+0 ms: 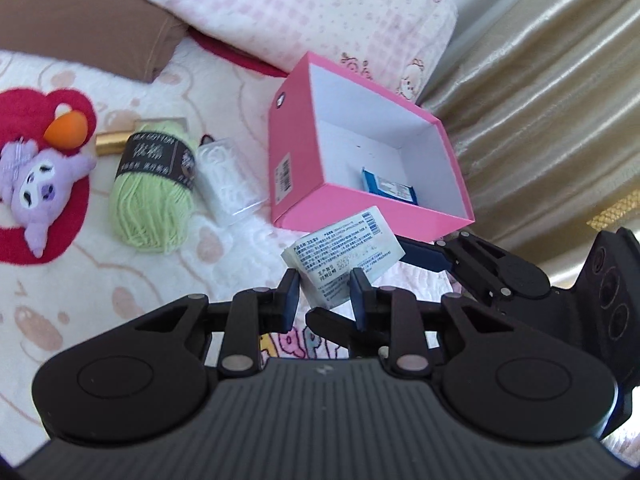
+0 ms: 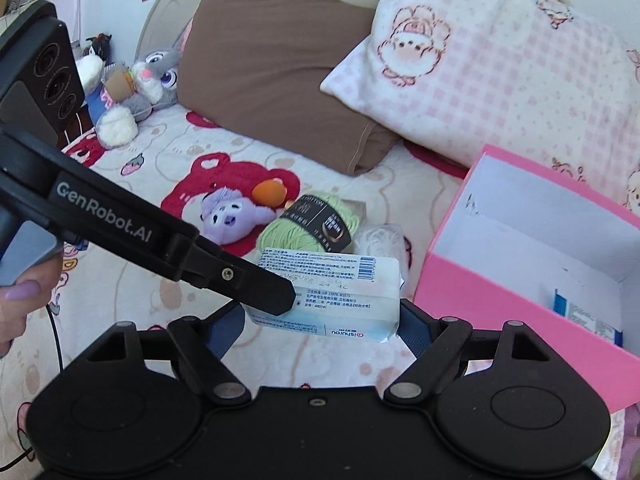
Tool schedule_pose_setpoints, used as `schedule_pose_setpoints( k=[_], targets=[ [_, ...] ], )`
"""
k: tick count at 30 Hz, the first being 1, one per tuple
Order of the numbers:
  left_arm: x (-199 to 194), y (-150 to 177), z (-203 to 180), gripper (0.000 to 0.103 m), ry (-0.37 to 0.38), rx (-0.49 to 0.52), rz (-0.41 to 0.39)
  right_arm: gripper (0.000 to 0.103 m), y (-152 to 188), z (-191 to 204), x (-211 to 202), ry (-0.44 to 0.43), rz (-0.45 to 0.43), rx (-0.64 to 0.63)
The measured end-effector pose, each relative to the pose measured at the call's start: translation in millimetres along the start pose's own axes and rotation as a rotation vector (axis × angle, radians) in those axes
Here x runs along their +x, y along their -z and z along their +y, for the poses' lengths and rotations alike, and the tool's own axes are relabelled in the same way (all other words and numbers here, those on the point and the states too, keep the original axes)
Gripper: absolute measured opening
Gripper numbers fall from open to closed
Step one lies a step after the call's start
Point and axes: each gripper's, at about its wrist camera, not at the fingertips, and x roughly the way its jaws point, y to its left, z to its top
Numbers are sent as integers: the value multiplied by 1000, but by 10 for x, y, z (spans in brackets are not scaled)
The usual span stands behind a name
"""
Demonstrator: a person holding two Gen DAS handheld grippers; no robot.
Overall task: Organize objects
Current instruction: 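Carry the soap bar with the left tool into the pink box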
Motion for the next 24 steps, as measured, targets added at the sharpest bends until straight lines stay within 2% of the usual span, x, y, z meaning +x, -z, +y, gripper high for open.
schedule_pose_setpoints(
  k=[6,11,15,20,24],
  targets=[
    [108,-392,-471,25,23,78,9,86,-252,-342,-269,71,-25,0],
    [512,-719,-727,26,0,99,57,89,-319,-741,-233,89,-34,27],
    [879,-888,-815,27,-9,97,110,91,-315,-994,-137,97,-29,26],
    [1275,-1047,-727,26,-14,48,125,91,-251,-1356,84,85,30,116],
    [1575,-1155,-674,27,-45,33,168,91,-203,-1571,286,66,78,167]
  ],
)
